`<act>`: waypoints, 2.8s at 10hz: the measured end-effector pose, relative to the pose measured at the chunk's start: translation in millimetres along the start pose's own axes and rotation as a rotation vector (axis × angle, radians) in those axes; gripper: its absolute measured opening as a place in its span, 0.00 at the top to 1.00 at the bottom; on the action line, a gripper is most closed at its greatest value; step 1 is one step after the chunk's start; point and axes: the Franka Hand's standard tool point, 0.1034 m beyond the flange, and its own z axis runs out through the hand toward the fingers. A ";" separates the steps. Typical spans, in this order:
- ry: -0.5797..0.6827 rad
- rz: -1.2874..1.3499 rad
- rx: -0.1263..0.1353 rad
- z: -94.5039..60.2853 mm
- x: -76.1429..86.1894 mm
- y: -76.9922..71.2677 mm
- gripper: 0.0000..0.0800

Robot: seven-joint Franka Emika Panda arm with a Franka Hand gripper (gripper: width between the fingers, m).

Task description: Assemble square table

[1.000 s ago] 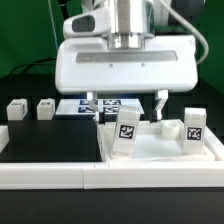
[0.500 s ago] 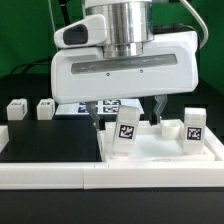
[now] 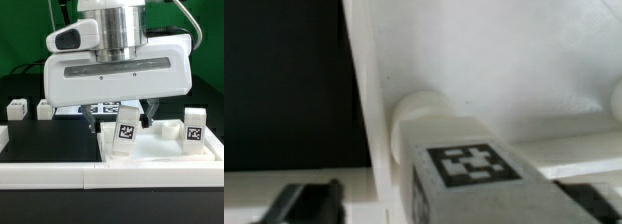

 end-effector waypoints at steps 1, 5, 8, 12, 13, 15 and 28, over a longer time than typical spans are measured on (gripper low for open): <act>0.000 0.004 0.000 0.1 0.0 0.0 0.52; 0.000 0.285 0.003 0.4 0.0 -1.1 0.64; 0.004 0.611 0.002 1.7 4.3 -3.3 0.64; -0.022 1.155 0.034 2.6 5.9 -5.3 0.64; -0.040 1.461 0.050 4.5 5.1 -8.4 0.64; -0.051 1.703 0.067 5.9 6.4 -14.6 0.64; 0.039 0.371 0.026 4.7 9.7 -6.1 0.19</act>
Offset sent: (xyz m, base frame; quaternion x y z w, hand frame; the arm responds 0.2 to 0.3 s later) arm 0.0000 0.0000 0.0000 0.0000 0.0000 0.1938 0.9810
